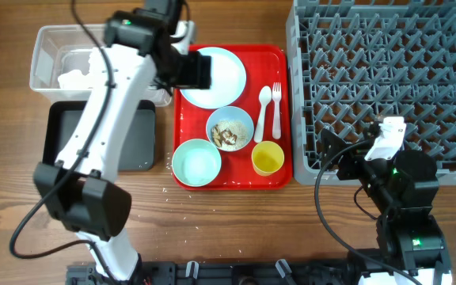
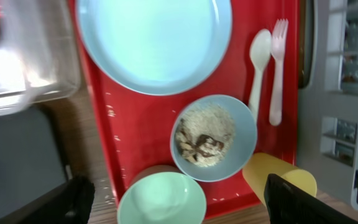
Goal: Sort waste into correct bins and load items into the dishwasher rack
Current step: 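Move the left gripper to the rice bowl and grasp its rim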
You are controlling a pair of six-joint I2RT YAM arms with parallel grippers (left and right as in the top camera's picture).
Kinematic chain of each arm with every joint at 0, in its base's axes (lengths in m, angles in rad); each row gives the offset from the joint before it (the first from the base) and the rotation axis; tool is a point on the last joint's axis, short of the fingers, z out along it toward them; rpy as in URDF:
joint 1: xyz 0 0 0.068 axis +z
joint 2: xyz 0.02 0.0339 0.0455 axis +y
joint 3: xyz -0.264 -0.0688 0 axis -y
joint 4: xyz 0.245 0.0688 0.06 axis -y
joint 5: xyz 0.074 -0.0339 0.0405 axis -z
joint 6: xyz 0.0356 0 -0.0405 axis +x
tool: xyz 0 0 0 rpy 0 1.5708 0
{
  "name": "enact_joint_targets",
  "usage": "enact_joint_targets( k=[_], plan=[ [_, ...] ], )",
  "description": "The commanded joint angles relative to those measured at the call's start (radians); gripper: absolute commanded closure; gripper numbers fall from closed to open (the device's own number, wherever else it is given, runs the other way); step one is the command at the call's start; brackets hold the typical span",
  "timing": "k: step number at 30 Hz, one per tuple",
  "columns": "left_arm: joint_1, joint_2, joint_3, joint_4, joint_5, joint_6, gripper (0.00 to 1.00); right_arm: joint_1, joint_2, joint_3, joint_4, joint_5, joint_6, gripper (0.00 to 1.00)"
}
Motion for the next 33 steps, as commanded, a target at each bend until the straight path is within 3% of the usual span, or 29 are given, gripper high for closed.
enact_joint_targets(
  k=[1,11,17,22,28,33],
  plan=[
    [-0.093,0.055,-0.003,-0.002,0.027,0.025,0.12,0.005,0.001,0.023,-0.001,-0.017,0.027,0.00],
    [-0.270,0.280,-0.003,0.213,0.023,-0.234,0.17,0.005,0.001,0.023,-0.006,-0.013,0.071,0.00],
    [-0.304,0.351,-0.003,0.255,-0.052,-0.345,0.20,0.005,0.001,0.023,-0.061,-0.008,0.062,0.00],
    [-0.304,0.370,-0.003,0.257,-0.056,-0.346,0.39,0.005,0.001,0.023,-0.070,-0.008,0.041,0.00],
    [-0.314,0.371,-0.003,0.246,-0.098,-0.450,0.57,0.005,0.001,0.023,-0.072,-0.009,0.041,0.00],
    [-0.348,0.374,-0.054,0.266,-0.166,-0.478,0.58,0.005,0.001,0.023,-0.073,-0.009,0.041,0.00]
  ],
)
